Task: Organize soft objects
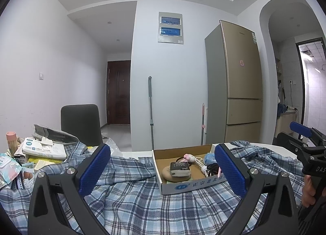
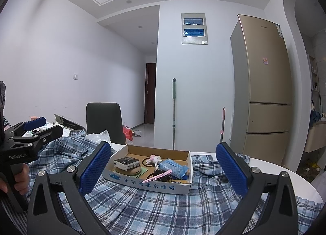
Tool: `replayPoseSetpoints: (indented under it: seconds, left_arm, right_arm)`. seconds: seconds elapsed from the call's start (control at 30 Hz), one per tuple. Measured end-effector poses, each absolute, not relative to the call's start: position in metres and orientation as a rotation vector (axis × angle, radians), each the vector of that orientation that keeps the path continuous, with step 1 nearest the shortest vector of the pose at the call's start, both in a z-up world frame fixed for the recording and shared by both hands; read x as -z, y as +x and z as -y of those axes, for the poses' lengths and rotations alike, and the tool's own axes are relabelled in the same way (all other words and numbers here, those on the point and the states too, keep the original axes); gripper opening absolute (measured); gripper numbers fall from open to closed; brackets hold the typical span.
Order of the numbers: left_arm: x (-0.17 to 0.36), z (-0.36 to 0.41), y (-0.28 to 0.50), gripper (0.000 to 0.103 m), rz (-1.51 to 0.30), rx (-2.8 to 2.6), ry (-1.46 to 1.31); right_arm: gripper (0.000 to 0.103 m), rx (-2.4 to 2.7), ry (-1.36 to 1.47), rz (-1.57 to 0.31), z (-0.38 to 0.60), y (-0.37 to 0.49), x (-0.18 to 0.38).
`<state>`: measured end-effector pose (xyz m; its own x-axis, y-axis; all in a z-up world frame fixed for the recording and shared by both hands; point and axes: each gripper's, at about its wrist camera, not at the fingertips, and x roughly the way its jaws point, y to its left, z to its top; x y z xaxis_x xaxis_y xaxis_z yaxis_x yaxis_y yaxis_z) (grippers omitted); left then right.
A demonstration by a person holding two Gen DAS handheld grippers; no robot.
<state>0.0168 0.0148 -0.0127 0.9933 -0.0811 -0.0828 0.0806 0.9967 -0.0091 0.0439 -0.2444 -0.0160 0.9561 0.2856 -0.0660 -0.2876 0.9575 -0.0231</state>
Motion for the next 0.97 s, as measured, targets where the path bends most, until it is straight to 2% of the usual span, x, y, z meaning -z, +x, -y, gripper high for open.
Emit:
replayPoseSetpoints:
  seconds: [0.97]
  left_arm:
    - [0.0120, -0.0136, 0.0168, 0.103, -0.076, 0.074, -0.006]
  right_arm:
    - [0.103, -0.293, -0.032, -0.064, 0.2455, 0.0440, 0.0160]
